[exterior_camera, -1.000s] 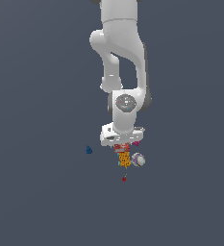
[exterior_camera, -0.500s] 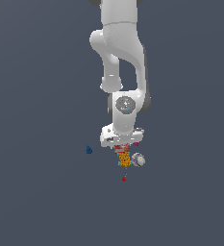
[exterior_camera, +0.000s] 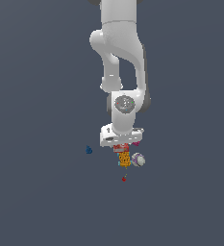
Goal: Pick up a designated object from a clutter of objects.
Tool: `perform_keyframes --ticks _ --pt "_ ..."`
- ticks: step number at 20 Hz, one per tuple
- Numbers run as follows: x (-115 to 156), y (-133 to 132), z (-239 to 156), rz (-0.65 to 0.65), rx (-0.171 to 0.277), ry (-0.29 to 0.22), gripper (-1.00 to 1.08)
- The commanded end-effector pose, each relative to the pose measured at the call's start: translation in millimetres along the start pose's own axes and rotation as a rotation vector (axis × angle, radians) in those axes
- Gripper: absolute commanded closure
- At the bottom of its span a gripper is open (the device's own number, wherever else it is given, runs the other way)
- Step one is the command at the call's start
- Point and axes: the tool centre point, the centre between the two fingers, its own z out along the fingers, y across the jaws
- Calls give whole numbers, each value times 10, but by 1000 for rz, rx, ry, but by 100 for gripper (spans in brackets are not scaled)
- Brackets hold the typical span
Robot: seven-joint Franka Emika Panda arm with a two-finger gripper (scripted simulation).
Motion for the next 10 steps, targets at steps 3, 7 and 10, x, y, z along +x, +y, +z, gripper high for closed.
perform_keyframes --ticks 3,7,10 --pt "23 117 -140 1 0 1 108" --pt "54 293 -356 1 0 1 108" --pt "85 463 -566 0 0 1 108"
